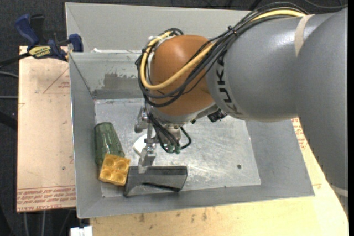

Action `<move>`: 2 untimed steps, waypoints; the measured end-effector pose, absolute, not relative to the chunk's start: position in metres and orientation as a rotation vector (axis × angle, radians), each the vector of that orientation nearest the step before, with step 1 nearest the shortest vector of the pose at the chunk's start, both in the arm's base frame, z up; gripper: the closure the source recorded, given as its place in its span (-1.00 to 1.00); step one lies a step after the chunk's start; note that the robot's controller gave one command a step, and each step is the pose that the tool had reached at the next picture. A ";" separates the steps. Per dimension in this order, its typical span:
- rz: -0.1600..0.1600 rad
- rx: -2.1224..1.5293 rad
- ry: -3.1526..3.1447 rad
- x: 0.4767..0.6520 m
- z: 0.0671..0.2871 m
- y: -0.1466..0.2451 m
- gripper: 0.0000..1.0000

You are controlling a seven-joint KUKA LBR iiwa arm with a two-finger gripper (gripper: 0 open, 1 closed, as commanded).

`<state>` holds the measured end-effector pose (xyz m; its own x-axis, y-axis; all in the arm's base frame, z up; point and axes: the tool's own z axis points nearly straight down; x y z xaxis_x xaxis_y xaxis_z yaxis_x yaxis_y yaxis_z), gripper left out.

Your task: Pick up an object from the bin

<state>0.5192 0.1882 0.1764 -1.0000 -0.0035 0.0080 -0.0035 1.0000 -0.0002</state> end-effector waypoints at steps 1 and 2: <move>-0.002 0.000 -3.141 0.521 0.181 0.187 -1.00; 0.019 0.509 -3.124 0.518 0.105 0.220 1.00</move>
Offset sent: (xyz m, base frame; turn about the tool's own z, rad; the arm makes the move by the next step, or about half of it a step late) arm -0.0217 0.0347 -0.1064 -0.3305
